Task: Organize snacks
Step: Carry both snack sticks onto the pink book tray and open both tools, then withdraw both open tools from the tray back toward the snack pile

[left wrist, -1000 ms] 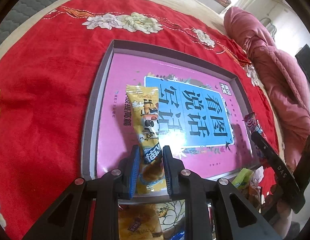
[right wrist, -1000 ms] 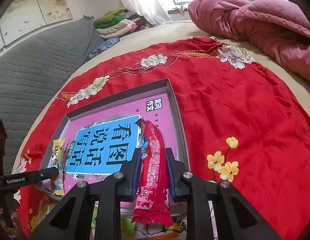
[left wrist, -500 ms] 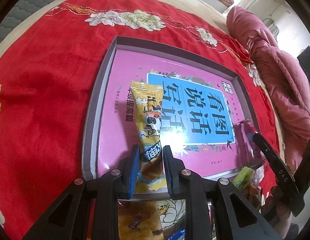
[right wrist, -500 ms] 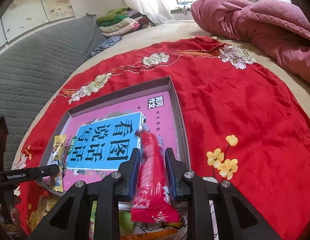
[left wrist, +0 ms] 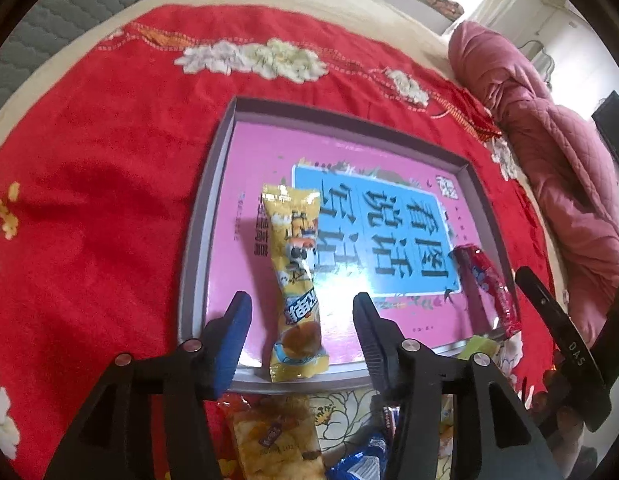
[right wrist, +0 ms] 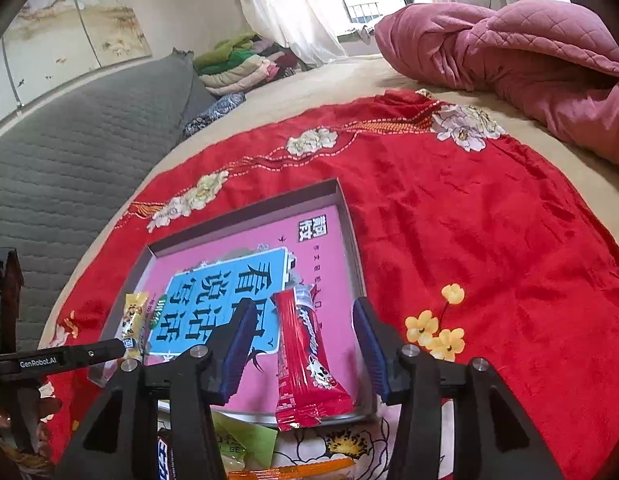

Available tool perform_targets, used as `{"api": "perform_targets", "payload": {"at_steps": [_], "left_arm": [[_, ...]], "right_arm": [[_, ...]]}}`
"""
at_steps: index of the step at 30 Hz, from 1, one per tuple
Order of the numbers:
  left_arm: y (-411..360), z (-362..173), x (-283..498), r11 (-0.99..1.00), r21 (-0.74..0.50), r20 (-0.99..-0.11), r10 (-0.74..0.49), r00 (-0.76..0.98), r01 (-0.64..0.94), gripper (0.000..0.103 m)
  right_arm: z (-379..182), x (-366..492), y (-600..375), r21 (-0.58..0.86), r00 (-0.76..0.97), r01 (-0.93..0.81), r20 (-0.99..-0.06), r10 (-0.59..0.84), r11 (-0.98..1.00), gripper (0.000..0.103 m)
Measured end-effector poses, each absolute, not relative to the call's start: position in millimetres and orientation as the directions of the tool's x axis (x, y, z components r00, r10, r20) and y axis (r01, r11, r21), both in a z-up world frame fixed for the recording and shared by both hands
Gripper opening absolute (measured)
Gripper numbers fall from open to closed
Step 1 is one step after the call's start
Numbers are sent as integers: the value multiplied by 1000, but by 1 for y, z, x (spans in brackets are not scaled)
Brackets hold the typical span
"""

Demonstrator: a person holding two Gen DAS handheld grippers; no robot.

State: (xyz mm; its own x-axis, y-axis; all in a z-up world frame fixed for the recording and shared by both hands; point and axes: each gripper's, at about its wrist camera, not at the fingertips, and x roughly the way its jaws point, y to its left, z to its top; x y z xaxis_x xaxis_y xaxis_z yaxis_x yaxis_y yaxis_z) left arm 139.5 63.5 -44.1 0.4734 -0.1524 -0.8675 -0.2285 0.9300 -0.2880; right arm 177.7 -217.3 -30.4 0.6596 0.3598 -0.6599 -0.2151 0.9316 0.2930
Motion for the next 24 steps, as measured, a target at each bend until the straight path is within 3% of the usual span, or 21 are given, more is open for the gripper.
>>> {"api": "perform_targets", "payload": {"at_steps": [4, 7, 24], "left_arm": [[64, -30, 135, 932, -288, -855, -147, 497, -221, 55], [63, -19, 130, 934, -289, -845, -146, 514, -210, 56], [61, -10, 97, 942, -273, -850, -142, 507, -194, 57]], "right_arm": [[-22, 173, -219, 291, 674, -231, -640, 368, 929, 51], [-17, 168, -219, 289, 683, -247, -626, 378, 925, 58], [4, 146, -224, 280, 711, -277, -584, 391, 919, 63]]}}
